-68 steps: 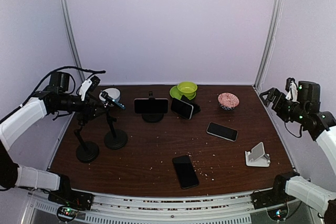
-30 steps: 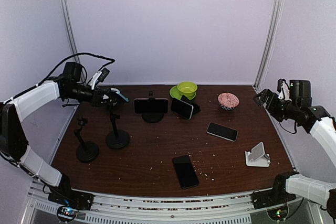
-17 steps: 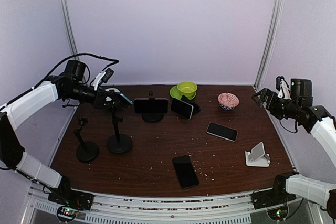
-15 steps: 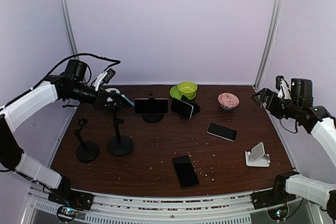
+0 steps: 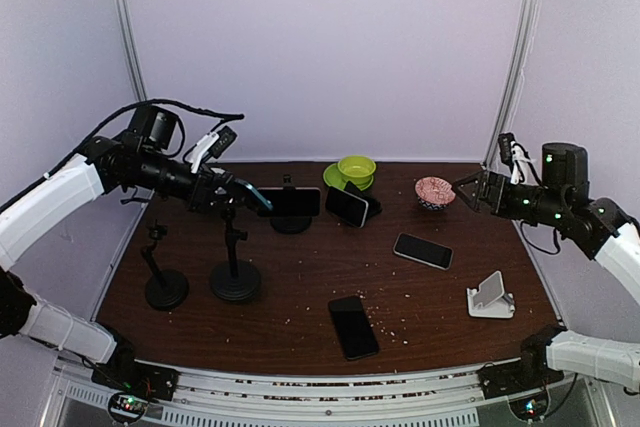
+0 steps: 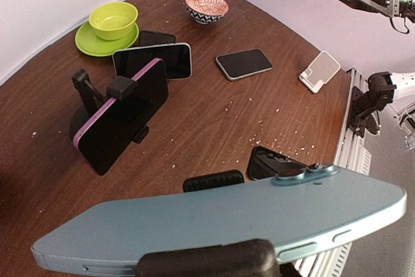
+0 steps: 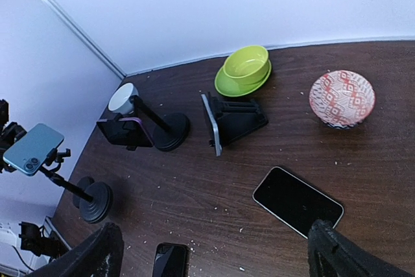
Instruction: Remove the phone from the phone stand
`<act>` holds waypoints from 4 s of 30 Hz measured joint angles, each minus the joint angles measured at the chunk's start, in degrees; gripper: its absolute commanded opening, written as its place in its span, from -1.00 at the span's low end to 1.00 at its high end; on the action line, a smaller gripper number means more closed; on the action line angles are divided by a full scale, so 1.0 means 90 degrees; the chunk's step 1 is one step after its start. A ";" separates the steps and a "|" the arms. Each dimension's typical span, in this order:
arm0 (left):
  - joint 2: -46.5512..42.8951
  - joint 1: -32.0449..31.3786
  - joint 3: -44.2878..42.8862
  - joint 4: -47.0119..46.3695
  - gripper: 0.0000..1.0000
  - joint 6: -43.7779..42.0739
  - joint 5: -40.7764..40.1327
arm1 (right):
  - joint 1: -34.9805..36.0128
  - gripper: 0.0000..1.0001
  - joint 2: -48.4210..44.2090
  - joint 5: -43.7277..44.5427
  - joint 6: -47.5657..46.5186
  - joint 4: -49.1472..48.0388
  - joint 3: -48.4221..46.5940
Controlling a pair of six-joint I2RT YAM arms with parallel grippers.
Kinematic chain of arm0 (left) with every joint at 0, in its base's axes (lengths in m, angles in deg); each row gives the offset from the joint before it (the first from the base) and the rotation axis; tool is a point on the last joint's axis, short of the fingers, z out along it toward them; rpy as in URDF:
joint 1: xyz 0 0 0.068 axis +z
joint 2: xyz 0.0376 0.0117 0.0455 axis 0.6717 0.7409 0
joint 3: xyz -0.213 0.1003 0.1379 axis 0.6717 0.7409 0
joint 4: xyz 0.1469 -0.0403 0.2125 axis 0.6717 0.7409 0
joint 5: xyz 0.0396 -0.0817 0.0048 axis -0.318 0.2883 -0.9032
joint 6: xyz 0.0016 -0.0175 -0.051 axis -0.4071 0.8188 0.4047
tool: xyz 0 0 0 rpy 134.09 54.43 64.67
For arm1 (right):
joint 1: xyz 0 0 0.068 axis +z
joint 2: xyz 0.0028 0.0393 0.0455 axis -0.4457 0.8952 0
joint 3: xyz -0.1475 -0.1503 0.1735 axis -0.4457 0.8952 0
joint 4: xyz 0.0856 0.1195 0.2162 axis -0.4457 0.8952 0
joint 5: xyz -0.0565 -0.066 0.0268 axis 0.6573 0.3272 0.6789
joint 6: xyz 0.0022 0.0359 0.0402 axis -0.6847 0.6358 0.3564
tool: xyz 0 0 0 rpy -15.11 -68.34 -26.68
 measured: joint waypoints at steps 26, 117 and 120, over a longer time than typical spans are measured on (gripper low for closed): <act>0.0279 -0.1413 -0.0702 0.0427 -1.00 0.1545 -0.1785 | 0.3007 0.99 0.0699 0.1877 -0.1273 0.0095 -0.1389; 0.1957 -0.2594 -0.2936 0.1083 -1.00 0.2416 -0.1426 | 0.5593 -1.00 0.4000 0.4036 -0.3475 -0.0818 -0.3237; 0.1902 -0.2567 -0.2841 0.1042 -1.00 0.2543 -0.1360 | 0.5610 -1.00 0.3990 0.3956 -0.3475 -0.0816 -0.3237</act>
